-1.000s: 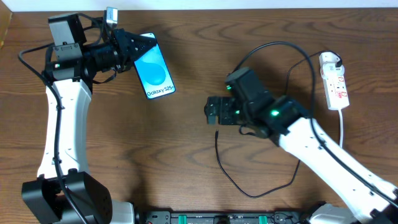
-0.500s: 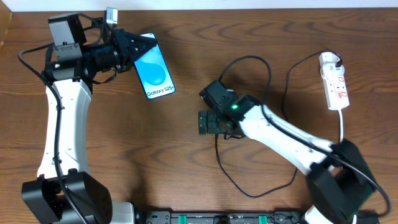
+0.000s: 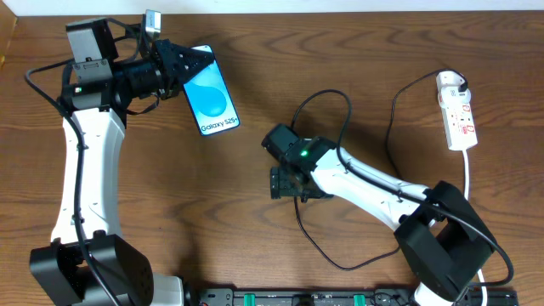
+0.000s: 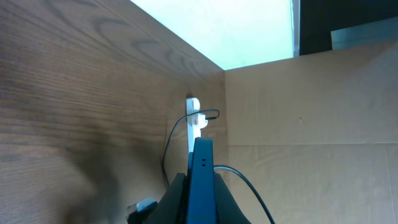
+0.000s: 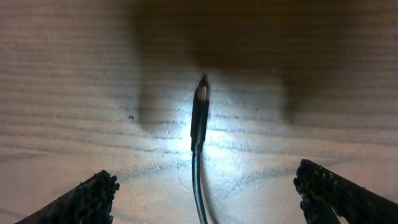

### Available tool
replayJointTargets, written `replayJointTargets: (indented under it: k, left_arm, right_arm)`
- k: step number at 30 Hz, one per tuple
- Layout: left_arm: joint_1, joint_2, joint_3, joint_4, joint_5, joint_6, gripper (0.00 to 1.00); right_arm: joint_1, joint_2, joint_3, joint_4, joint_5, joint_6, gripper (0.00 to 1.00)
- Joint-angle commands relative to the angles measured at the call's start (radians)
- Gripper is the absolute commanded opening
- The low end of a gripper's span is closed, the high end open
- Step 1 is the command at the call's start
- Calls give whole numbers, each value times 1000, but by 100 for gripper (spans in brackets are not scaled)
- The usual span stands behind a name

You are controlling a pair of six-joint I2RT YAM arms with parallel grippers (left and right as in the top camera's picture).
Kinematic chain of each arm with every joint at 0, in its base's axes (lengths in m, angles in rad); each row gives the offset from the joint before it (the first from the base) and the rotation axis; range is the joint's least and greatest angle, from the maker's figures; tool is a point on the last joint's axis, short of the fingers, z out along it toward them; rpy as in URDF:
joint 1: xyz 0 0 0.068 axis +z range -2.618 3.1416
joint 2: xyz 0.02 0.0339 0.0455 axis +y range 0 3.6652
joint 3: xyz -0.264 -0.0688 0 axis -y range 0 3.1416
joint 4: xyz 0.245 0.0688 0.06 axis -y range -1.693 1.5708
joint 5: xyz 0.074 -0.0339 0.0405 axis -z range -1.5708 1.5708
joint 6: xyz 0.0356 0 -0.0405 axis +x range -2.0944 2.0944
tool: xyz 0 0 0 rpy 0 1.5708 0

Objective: Plug charger to phone and switch on socket
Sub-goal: 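Move the right gripper down toward the black charger cable end, then grasp the black cable's connector end with the right gripper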

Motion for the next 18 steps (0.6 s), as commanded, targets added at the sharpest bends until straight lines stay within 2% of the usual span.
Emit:
replayJointTargets:
  k: [1, 7, 12, 16, 18]
  left_arm:
    - [5, -9, 8, -3, 18, 6, 7]
    - [5, -9, 8, -3, 18, 6, 7]
    - [5, -9, 8, -3, 18, 6, 7]
    - [5, -9, 8, -3, 18, 5, 7]
    - [5, -9, 8, -3, 18, 6, 8]
  right_arm:
    - [13, 26, 8, -3, 42, 40, 91]
    - [12, 66, 8, 2, 53, 41, 91]
    - [12, 84, 8, 6, 54, 48, 86]
    - [11, 84, 8, 9, 61, 48, 55]
    - [11, 84, 8, 9, 62, 48, 46]
